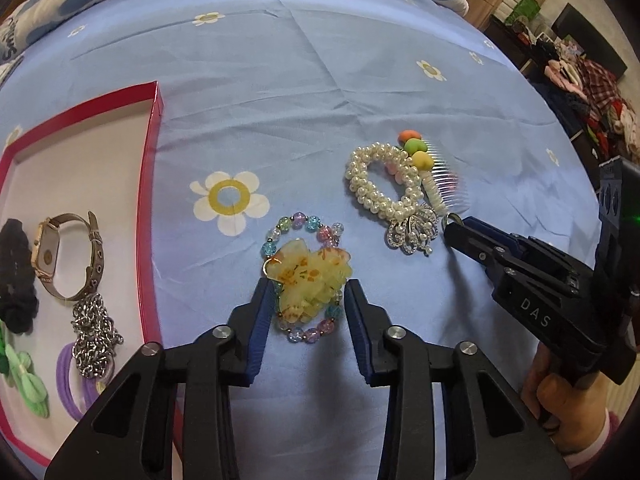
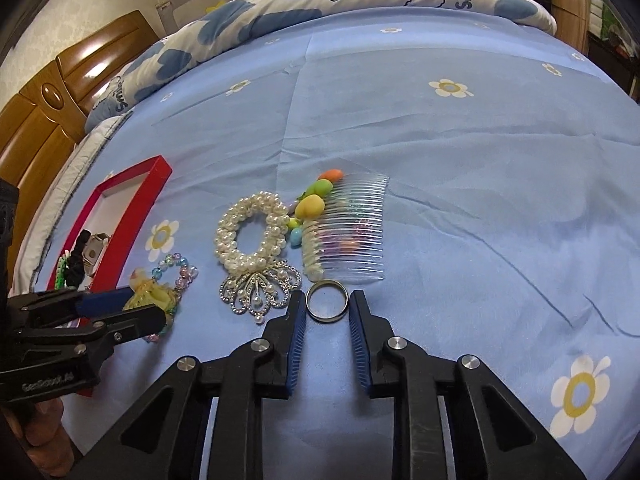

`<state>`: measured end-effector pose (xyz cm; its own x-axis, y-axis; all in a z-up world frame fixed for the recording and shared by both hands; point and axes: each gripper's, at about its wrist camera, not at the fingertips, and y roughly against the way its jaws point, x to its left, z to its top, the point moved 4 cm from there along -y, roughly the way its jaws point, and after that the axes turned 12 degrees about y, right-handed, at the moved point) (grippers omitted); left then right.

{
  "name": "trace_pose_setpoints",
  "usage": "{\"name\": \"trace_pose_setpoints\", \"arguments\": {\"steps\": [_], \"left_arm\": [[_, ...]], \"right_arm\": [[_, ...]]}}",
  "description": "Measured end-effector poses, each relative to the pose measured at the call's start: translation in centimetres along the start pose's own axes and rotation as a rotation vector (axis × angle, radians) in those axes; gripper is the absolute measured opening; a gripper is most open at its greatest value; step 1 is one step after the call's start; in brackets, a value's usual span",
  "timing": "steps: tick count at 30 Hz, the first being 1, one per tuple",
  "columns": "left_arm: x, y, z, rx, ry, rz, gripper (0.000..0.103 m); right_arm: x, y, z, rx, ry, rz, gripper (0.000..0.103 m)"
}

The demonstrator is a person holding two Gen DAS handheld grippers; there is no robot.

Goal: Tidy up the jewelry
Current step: 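Grasp the yellow flower hair clip with the left tool while the right tool grasps the gold ring, then carry the yellow clip and gold ring over the tray with both tools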

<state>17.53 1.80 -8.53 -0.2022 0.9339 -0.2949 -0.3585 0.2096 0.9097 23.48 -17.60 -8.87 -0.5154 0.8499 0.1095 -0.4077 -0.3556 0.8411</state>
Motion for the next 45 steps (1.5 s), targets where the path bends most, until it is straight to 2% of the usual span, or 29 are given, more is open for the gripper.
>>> {"name": "trace_pose_setpoints", "arguments": {"steps": [12,20,34,45], "left_arm": [[1.2,3.0,-0.5,-0.057,0.046,-0.042,0.027],[2.6,5.9,-1.3,-0.097,0.075,-0.062,0.027],[7.5,10.5,-3.2,-0.179,0.158,-0.026,0.028],[12.4,12.6,-4.3,-0.217,0.242,0.019,0.027]], "right_arm": [[1.0,3.4,-0.1,-0.06,-0.02,0.044,0.022],[3.4,4.6,0.0,-0.077,-0.005,0.088,0.022],[9.8,5.1,0.8,-0.086,0.082,0.18,0.022],[15.1,4.6,1.6,-0.072,0.164,0.258,0.022]]}}
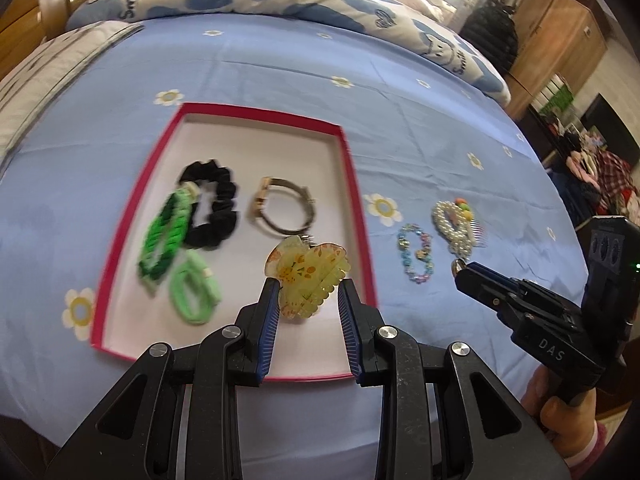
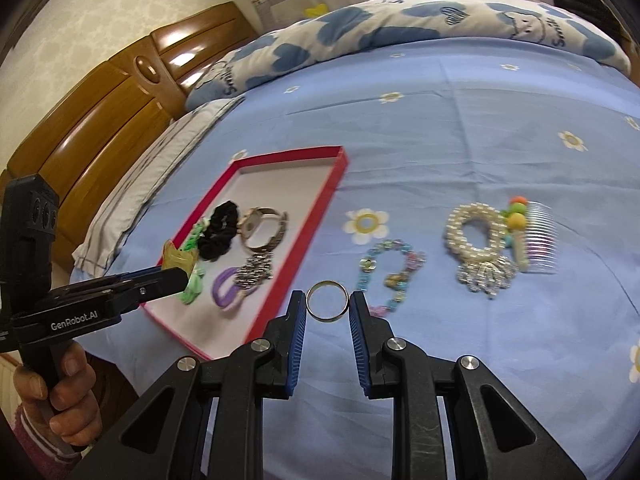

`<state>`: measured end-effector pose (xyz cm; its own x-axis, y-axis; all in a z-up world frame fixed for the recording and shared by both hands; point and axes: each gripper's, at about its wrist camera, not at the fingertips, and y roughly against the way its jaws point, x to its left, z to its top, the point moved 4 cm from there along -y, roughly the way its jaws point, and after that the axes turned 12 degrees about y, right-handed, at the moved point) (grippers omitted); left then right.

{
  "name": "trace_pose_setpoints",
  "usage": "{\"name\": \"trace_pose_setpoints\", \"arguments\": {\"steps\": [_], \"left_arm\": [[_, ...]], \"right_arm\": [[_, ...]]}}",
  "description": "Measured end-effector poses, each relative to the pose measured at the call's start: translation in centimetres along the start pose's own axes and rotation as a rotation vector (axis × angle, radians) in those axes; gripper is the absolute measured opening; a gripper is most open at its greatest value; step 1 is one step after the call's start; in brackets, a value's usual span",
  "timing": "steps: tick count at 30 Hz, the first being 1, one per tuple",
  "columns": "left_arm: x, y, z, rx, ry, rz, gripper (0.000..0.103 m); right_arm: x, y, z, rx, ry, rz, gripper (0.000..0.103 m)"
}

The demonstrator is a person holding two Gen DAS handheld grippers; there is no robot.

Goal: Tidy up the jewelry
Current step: 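Carry the yellow clip and gold ring over the tray with both tools, then lower the clip and ring into the tray and open both tools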

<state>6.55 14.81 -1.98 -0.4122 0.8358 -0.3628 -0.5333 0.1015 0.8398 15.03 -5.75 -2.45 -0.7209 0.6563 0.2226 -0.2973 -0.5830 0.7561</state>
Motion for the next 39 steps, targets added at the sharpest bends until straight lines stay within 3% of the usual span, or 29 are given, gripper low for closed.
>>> {"name": "trace_pose_setpoints", "arguments": {"steps": [17,29,39], "left_arm": [[5.5,1.0,0.6,-0.03,0.087,0.05,0.027],[8.7,-0.4,0.4,-0.012,0.126,0.09,0.028],[9.9,-2.4,0.1,0.022,0.135,0.12,0.027]], "right_arm": [[5.6,-3.2,1.9,0.033,0.089,0.087,0.022],[9.4,-7.4,0.8,0.128,0.152,0.153,0.022],[9.4,-10.1,0.4,0.179,0.157,0.146,0.022]]}}
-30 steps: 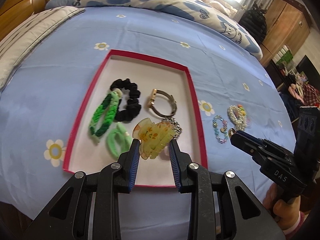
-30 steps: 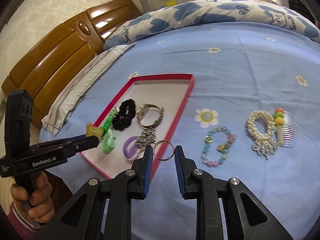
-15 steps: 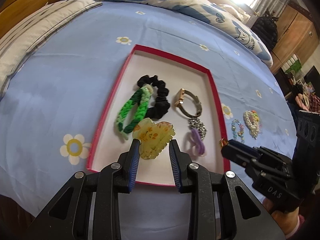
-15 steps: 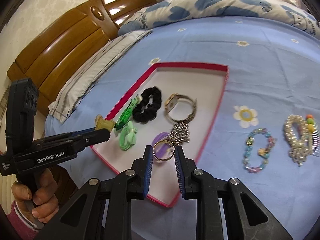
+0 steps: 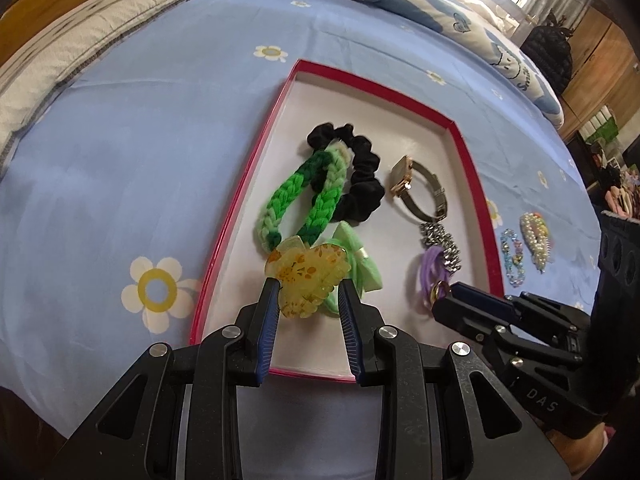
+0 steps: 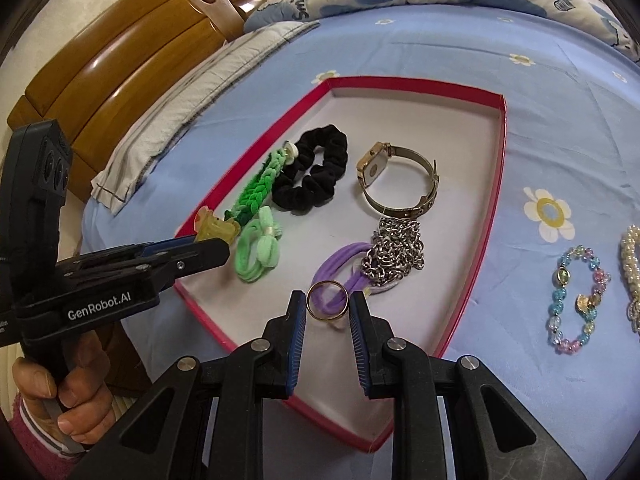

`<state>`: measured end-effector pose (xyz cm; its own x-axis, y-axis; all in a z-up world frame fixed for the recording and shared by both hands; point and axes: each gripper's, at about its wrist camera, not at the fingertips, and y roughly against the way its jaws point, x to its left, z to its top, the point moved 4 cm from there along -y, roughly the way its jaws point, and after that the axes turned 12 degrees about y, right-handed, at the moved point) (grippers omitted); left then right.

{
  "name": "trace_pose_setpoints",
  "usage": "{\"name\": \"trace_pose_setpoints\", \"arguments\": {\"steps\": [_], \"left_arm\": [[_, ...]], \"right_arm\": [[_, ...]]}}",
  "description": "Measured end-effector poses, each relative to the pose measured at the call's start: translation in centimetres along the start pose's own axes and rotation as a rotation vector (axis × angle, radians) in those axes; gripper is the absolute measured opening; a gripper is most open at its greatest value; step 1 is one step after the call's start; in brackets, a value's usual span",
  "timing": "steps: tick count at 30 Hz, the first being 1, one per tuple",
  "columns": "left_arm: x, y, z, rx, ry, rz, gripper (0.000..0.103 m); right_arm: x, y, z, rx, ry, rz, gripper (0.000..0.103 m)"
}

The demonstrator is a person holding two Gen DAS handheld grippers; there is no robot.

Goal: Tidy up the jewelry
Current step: 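Lower the clip and ring into the tray and open both tools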

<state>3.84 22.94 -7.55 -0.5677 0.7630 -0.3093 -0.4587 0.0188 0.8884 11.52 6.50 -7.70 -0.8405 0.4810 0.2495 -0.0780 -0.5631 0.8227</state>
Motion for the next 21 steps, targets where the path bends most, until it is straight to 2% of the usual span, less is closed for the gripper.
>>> {"name": "trace_pose_setpoints", "arguments": {"steps": [2,21], "left_arm": [[0.12,-0.41,-0.09,0.01,0.004,0.004,0.022],[0.26,-0.26,-0.22,0.015,0.01,0.014,0.023]], "right_arm": [[-0.04,-0.13,0.08,0.003,0.005,-0.002,0.022],[0.01,-0.38,0.11,0.011,-0.006,0.007,0.025]]}}
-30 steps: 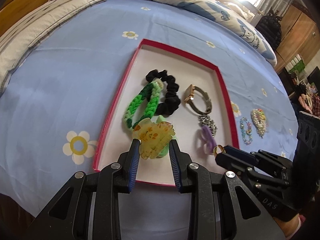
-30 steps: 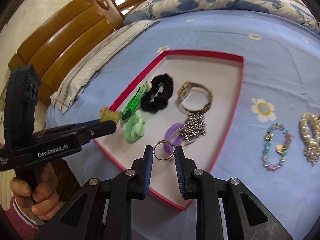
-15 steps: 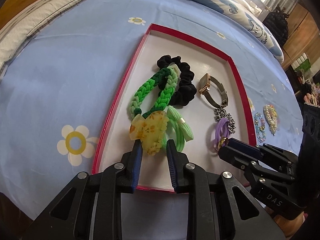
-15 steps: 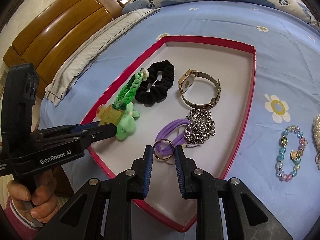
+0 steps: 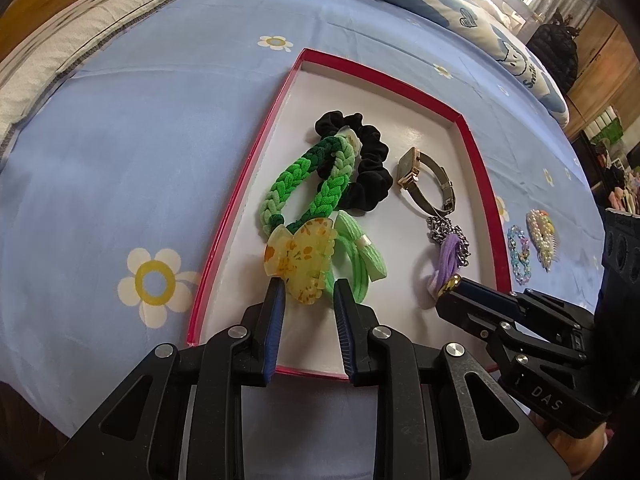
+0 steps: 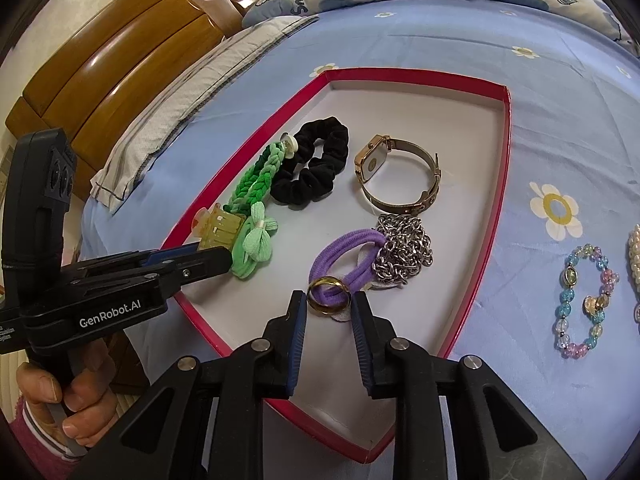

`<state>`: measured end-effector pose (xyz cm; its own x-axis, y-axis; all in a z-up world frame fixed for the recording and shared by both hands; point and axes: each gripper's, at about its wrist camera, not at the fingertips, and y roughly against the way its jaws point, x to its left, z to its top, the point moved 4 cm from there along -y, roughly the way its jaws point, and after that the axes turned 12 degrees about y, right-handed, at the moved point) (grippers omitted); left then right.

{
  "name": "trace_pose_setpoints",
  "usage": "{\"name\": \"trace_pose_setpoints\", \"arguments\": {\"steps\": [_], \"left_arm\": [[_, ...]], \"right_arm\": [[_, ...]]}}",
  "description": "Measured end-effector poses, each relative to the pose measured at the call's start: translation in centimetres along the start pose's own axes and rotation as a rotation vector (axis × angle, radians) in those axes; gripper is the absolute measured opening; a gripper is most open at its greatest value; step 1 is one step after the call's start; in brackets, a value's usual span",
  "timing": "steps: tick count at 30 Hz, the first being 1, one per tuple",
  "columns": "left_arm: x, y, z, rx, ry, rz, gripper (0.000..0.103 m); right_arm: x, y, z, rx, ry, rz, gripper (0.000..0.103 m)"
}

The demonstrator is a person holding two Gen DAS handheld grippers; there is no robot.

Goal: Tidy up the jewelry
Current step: 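Lower the clip and ring into the tray and open both tools, then grasp the beaded bracelet with the left tool while the right tool grasps the clear comb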

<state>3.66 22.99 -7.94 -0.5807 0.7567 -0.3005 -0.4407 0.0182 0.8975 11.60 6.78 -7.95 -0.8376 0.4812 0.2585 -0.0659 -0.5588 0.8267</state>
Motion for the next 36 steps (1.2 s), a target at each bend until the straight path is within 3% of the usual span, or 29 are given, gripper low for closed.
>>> {"name": "trace_pose_setpoints", "arguments": {"steps": [3,19,22,26,36], "left_arm": [[0.0,0.3,0.0,-0.005,0.001,0.0,0.028],[-1.6,3.2,-0.2,-0.041,-0.02,-0.02,0.028],[-2.7,3.7,-0.3,-0.045,-0.035,-0.033,0.028],[-4.4,4.0,-0.7,-0.047,-0.065,-0.051,0.034],[-9.5,3.8,-2.1,-0.024,-0.152,-0.098,0.034]], "right_arm": [[-0.1,0.1,-0.1,0.0,-0.006,0.001,0.026],[-0.6,3.4,-0.7,-0.047,-0.042,0.004,0.032],[-1.5,5.2,-1.3,-0.075,-0.067,-0.013,0.037],[-3.3,7.6,-2.4,-0.108,-0.116,-0.041,0.038],[-8.5,12.2,-6.2,-0.157,-0.25,-0.133,0.039]]}}
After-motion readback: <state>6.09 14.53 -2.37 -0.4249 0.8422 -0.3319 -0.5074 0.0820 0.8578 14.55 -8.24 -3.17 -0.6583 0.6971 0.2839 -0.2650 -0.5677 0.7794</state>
